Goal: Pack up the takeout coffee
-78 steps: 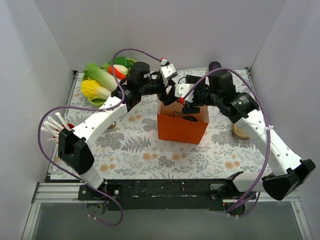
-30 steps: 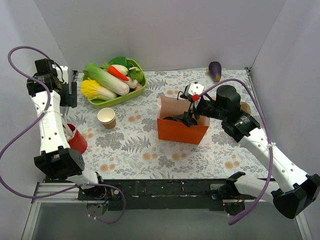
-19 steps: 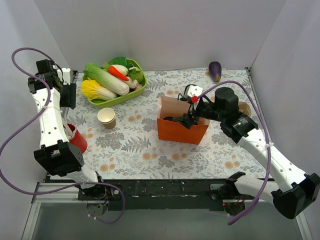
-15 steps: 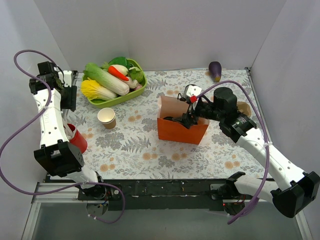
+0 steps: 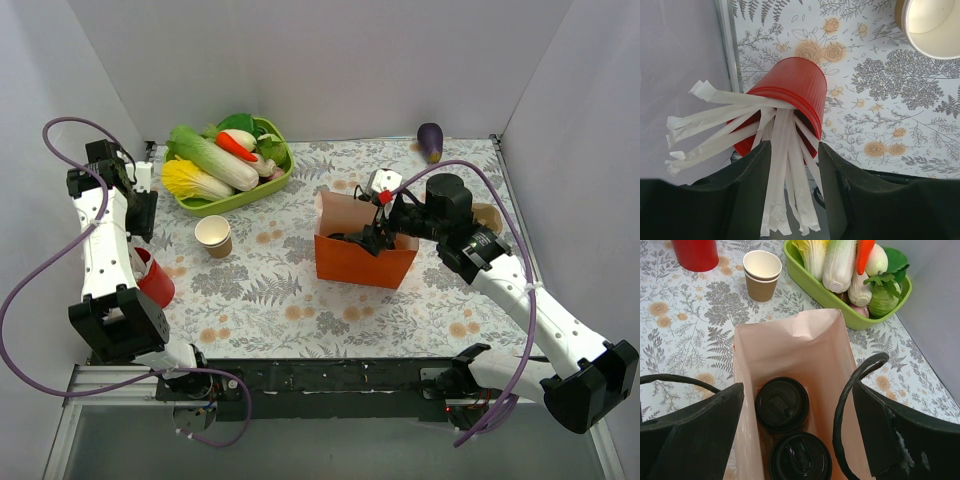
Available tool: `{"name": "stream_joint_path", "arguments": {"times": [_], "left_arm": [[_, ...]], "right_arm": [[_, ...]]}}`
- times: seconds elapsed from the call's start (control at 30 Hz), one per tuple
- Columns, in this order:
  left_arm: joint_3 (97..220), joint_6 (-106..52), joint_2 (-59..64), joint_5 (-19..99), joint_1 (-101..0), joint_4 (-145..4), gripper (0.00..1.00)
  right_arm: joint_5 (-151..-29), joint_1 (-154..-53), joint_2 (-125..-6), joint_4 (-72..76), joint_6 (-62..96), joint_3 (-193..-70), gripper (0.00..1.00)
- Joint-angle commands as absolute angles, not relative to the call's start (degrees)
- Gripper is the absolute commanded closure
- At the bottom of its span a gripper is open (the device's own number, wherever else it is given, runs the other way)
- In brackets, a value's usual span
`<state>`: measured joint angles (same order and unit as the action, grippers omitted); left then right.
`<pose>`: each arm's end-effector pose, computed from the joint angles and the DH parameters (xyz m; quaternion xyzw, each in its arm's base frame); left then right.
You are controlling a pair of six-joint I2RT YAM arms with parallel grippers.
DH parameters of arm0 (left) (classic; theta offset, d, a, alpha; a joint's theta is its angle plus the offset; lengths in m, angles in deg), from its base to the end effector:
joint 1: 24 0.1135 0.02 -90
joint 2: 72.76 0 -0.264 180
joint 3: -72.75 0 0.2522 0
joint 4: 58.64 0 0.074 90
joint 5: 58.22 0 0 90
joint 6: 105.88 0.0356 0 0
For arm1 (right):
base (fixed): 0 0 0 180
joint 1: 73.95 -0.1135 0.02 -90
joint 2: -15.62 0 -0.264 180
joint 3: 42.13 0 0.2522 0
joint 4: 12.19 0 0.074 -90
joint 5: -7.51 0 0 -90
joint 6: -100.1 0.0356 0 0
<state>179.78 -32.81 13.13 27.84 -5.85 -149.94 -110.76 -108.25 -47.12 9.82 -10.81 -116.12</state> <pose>0.2591 0.0875 0.3648 -0.3023 0.9369 0.0357 0.1718 0.1970 0.1548 0.3777 -0.4841 0.5898 0.2589 0.5922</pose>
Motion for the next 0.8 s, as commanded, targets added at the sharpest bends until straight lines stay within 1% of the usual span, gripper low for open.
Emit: {"name": "stream_joint_path", "arguments": {"times": [0.0,0.1,0.2,0.33,0.4,0.43,0.47,0.53,0.57,0.67,0.7,0.77], "left_arm": [[180.6,-31.9,12.6,24.3,-5.8,-147.6,0.58],[181.3,-32.4,13.4,22.9,-5.8,-145.3,0.55],[182.6,-32.8,15.3,22.9,-5.8,-144.8,0.54],[182.8,-32.2,17.0,23.6,-5.8,-144.7,0.55],[182.8,-32.1,17.4,23.8,-5.8,-144.0,0.58],[182.6,-31.8,17.6,24.3,-5.8,-143.8,0.61],[182.6,-31.7,17.8,24.4,-5.8,-143.8,0.68],[182.5,-31.6,18.1,24.1,-5.8,-143.9,0.74],[182.6,-31.3,18.0,23.9,-5.8,-143.9,0.82],[183.6,-30.4,17.6,23.3,-5.8,-145.1,0.93],[184.6,-30.0,17.1,23.2,-5.7,-145.9,1.0],[185.4,-29.7,16.7,22.8,-5.7,-146.7,1.0]], "right_arm": [[-110.6,-108.3,-47.2,6.3,-10.0,-116.3,0.04],[-110.4,-108.3,-47.0,6.2,-10.0,-115.9,0.04],[-110.1,-108.2,-46.9,6.1,-10.0,-115.6,0.04],[-109.9,-108.1,-47.0,6.3,-10.0,-115.4,0.04],[-109.7,-108.1,-47.0,6.3,-10.1,-115.4,0.04],[-109.7,-108.0,-47.0,6.2,-10.2,-115.3,0.04],[-109.7,-108.0,-47.1,6.3,-10.2,-115.3,0.04],[-109.7,-108.0,-47.2,6.4,-10.3,-115.5,0.04],[-109.7,-107.9,-47.4,6.7,-10.4,-115.7,0.04],[-109.7,-107.9,-47.6,6.9,-10.8,-116.4,0.04],[-109.6,-107.9,-47.7,7.0,-10.9,-116.4,0.04],[-109.5,-107.9,-48.0,7.0,-11.3,-116.9,0.04]]}}
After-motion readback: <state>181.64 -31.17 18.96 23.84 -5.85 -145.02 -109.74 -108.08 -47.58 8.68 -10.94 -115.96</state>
